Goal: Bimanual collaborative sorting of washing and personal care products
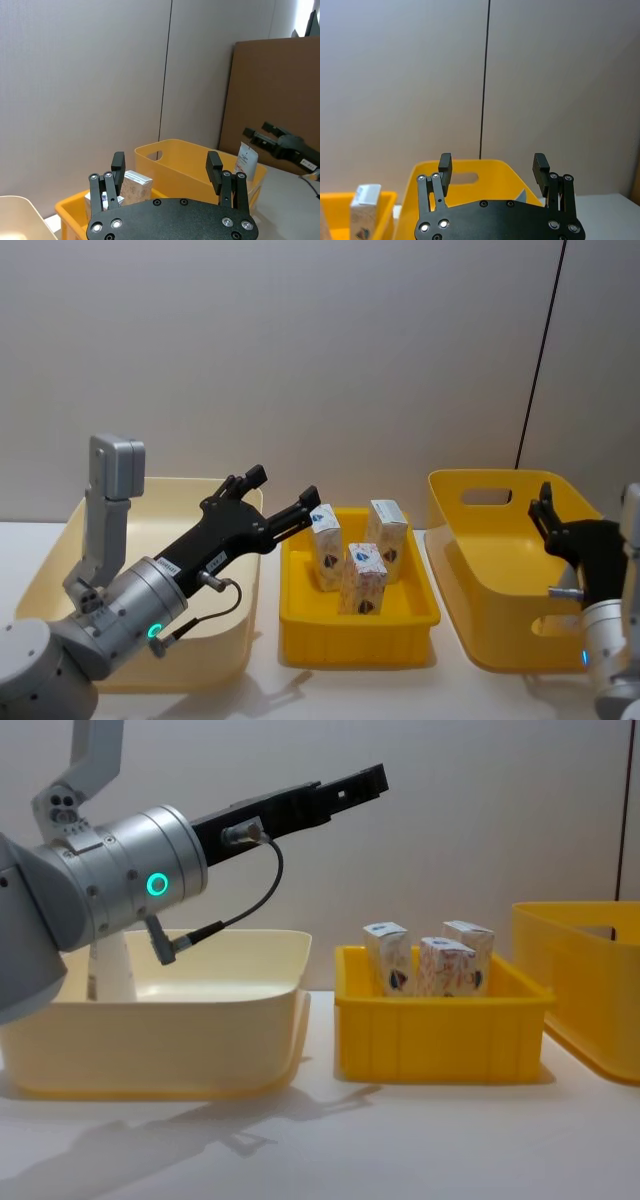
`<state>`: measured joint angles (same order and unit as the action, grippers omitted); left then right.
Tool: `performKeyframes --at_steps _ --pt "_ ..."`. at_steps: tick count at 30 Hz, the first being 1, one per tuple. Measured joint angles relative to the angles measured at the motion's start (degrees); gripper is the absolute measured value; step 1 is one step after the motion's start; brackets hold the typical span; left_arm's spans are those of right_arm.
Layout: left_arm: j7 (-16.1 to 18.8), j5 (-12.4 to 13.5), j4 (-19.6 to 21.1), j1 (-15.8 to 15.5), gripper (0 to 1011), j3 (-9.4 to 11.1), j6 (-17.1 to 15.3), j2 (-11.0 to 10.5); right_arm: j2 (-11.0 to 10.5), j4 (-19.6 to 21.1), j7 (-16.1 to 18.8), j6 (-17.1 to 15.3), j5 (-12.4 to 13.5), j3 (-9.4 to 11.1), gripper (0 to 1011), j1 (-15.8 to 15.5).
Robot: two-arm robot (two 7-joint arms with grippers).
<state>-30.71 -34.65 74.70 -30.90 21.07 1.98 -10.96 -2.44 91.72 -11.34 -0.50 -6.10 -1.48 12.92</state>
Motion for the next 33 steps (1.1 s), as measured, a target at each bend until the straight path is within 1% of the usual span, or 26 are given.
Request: performKeyframes --at_steps 2,9,14,15,16,17,18,22,25,26,28,29,30,32,33 --pt "0.3 0.2 0.2 0.2 1003 0.0 0.0 -0.1 0.0 0.9 0.7 1.0 0.6 0.1 1001 -0.6" --pt "3.4 2.5 2.1 1.9 1003 0.5 -0.3 -1.2 -0.6 1.0 1.1 0.9 1.2 -0.2 1001 -0.9" --pt "7.3 5.6 4.6 4.2 1003 1.2 -0.6 -2.7 -2.3 2.0 2.6 0.7 3.6 -1.4 1001 -2.3" --pt "7.9 6.1 4.9 4.6 1003 1.3 -0.7 -2.9 -3.1 2.3 3.2 0.6 4.5 -2.0 1001 -2.9" --pt "8.5 6.5 5.2 4.9 1003 1.4 -0.7 -3.1 -3.1 2.3 3.2 0.6 4.5 -2.0 1001 -2.9" --pt "9.7 7.4 6.0 5.6 1003 1.6 -0.9 -3.5 -3.8 2.7 3.8 0.5 5.4 -2.5 1001 -3.5" --pt "10.1 7.8 6.3 5.8 1004 1.7 -0.9 -3.7 -4.6 3.1 4.6 0.3 6.5 -3.1 1001 -4.1" --pt "13.1 10.1 8.1 7.6 1002 2.2 -1.2 -4.8 -6.3 4.0 6.0 0.1 8.7 -4.2 1001 -5.4" --pt "15.4 11.9 9.5 8.9 1003 2.6 -1.4 -5.6 -8.4 5.1 7.8 -0.2 11.4 -5.6 1001 -7.0" --pt "16.6 12.8 10.3 9.6 1004 2.8 -1.5 -6.1 -8.8 5.3 8.1 -0.3 11.9 -5.9 1001 -7.4" --pt "17.8 13.7 11.0 10.3 1003 2.9 -1.6 -6.5 -9.6 5.8 8.9 -0.4 13.0 -6.5 1001 -8.0" --pt "18.3 14.0 11.3 10.5 1004 3.0 -1.7 -6.6 -10.4 6.2 9.5 -0.6 14.1 -7.0 1001 -8.6" --pt "19.4 15.0 12.0 11.2 1004 3.2 -1.8 -7.1 -10.8 6.4 9.9 -0.6 14.6 -7.3 1001 -9.0" --pt "20.6 15.9 12.7 11.9 1003 3.4 -1.9 -7.5 -11.6 6.8 10.6 -0.7 15.7 -7.9 1001 -9.6" --pt "21.8 16.8 13.4 12.5 1004 3.6 -2.0 -7.9 -12.5 7.3 11.3 -0.9 16.7 -8.5 1001 -10.3"
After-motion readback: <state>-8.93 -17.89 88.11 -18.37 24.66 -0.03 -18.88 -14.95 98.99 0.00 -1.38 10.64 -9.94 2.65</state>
